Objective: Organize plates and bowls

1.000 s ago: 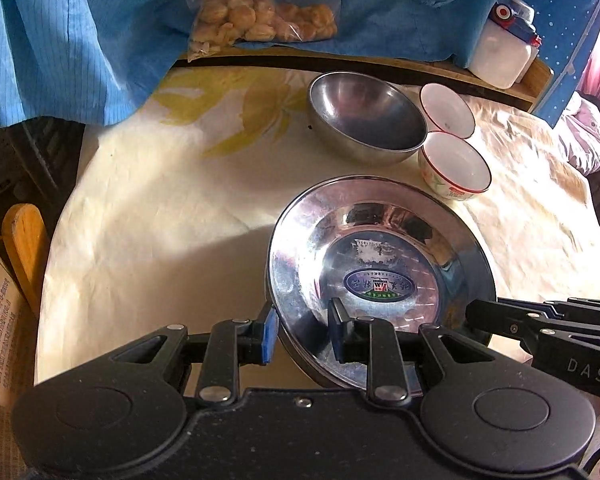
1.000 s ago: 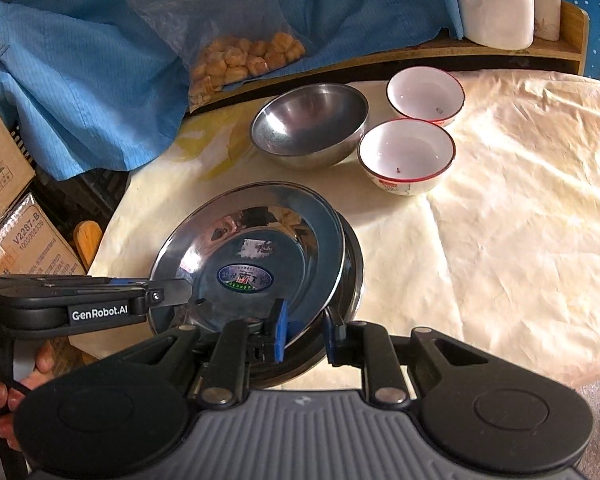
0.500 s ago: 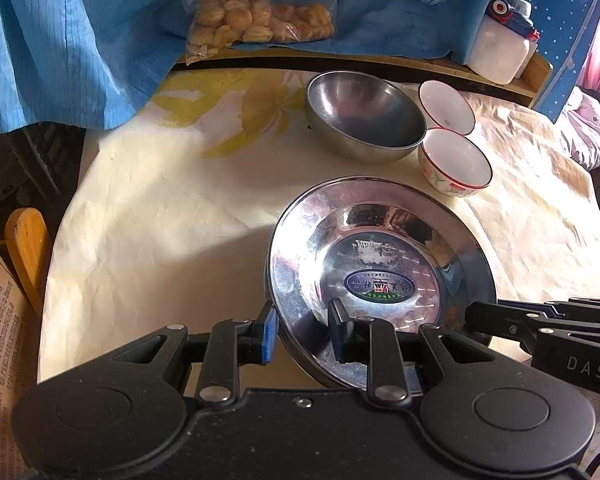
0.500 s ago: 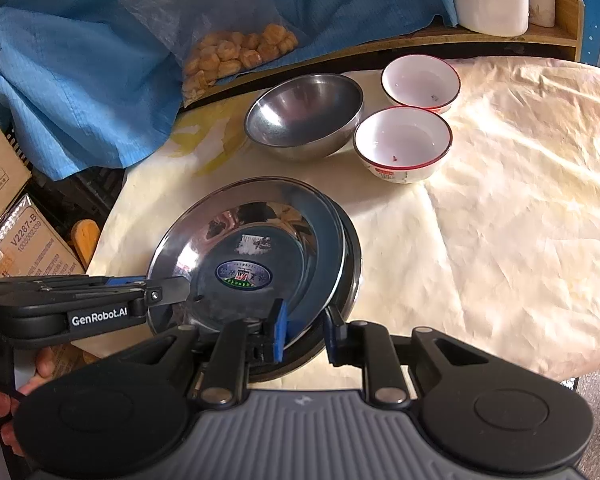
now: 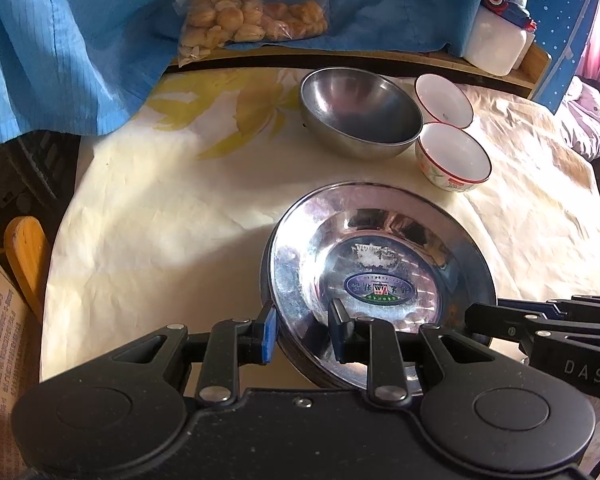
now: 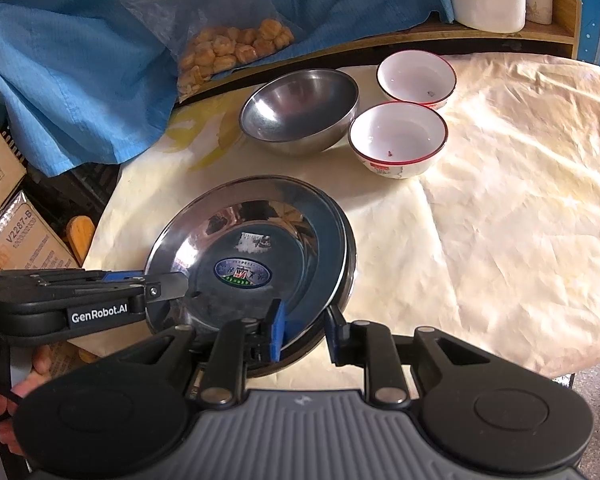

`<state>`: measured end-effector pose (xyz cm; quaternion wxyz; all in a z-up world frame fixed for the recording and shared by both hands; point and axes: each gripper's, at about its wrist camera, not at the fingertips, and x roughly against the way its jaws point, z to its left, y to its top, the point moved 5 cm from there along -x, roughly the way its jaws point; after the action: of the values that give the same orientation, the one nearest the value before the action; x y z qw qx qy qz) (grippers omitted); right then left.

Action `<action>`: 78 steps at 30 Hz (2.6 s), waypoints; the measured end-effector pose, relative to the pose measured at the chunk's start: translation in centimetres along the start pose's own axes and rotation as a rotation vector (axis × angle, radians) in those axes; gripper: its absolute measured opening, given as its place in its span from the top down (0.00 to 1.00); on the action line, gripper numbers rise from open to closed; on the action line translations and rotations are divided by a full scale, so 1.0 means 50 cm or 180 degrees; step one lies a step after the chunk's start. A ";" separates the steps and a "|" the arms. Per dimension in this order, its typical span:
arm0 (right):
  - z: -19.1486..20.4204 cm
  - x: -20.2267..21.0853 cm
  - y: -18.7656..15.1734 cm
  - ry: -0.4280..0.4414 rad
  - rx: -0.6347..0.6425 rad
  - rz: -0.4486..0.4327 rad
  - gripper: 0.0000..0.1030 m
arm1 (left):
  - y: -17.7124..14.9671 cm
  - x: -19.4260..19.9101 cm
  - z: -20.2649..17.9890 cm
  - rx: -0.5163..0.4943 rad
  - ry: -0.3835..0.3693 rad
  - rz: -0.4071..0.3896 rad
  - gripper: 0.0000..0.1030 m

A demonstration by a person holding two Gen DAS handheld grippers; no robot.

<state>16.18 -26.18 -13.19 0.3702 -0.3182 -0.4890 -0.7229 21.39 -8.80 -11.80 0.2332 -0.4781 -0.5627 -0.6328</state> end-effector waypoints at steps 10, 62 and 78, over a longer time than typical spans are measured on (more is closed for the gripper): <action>0.019 -0.001 0.005 -0.0031 0.0192 -0.0015 0.78 | -0.007 -0.019 0.010 -0.0074 0.0099 0.0111 0.73; -0.017 0.074 0.017 -0.0311 -0.0181 -0.0567 0.00 | 0.088 0.047 0.096 0.0470 -0.0018 -0.0645 0.04; -0.070 0.068 0.099 -0.0403 0.0250 -0.0568 0.00 | 0.153 0.044 0.102 0.0734 0.0389 -0.0889 0.04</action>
<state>18.27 -31.49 -9.20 0.2849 -0.3037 -0.5658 -0.7117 28.53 -5.48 -6.60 0.2300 -0.3261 -0.6772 -0.6182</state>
